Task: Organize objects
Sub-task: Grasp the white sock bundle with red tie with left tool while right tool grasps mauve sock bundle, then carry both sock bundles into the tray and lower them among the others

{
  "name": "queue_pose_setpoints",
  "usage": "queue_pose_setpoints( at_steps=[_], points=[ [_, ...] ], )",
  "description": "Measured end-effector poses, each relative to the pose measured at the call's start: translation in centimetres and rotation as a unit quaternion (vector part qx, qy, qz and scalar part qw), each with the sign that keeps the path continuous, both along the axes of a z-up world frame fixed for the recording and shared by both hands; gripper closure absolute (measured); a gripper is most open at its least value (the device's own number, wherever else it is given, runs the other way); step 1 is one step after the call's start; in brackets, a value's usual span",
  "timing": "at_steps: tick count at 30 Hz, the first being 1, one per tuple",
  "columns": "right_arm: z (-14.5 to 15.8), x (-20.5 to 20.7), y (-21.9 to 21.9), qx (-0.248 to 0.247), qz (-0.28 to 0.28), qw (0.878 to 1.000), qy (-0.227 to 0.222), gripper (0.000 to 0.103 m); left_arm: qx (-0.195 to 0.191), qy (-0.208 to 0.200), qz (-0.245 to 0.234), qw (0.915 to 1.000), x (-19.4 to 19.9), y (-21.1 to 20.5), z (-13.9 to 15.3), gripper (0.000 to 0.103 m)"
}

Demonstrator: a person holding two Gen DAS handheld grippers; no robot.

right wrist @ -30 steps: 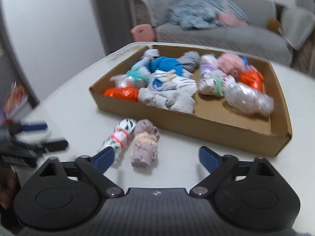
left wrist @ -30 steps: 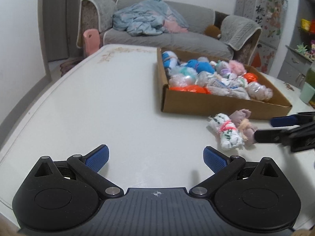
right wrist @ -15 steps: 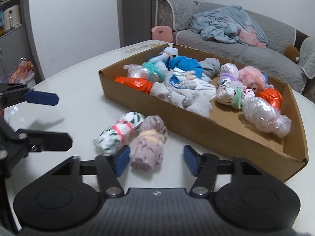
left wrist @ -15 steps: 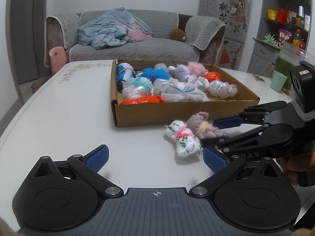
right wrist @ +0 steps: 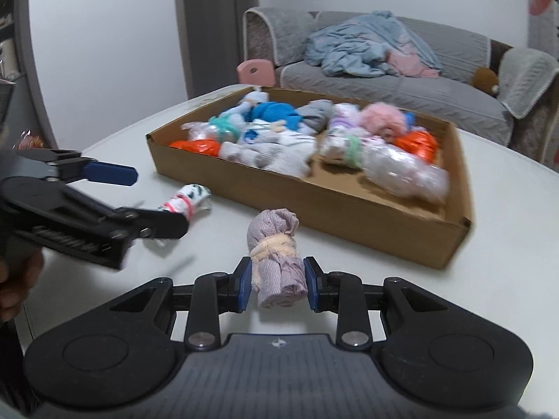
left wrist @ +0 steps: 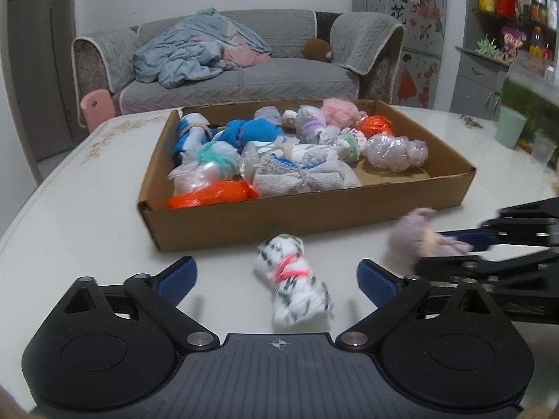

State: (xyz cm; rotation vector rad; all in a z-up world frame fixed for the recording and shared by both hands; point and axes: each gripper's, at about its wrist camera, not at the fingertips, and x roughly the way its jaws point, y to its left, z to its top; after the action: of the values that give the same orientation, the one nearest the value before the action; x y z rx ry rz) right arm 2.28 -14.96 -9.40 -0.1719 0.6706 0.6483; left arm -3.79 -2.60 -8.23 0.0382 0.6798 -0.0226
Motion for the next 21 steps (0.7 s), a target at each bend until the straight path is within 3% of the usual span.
queue_pose_setpoints(
  at_steps=[3,7,12,21],
  points=[
    [-0.1,-0.2,-1.0,0.009,-0.007,1.0,0.003,0.075,0.0,0.018,0.006,0.9998,1.0,-0.2,-0.9,0.027],
    [-0.5,-0.4,-1.9,0.018,-0.014,1.0,0.005,0.075,-0.003,0.01,0.016,0.9998,1.1,0.0,-1.3,0.033],
    [-0.8,-0.5,-2.9,0.028,-0.019,0.999,0.005,0.075,-0.003,-0.011,0.002,0.9999,0.4,-0.3,-1.5,0.065],
    [-0.9,-0.7,-3.9,0.039,-0.024,0.999,-0.001,0.075,-0.017,-0.017,0.0,0.9997,-0.5,0.2,-1.4,0.07]
  ],
)
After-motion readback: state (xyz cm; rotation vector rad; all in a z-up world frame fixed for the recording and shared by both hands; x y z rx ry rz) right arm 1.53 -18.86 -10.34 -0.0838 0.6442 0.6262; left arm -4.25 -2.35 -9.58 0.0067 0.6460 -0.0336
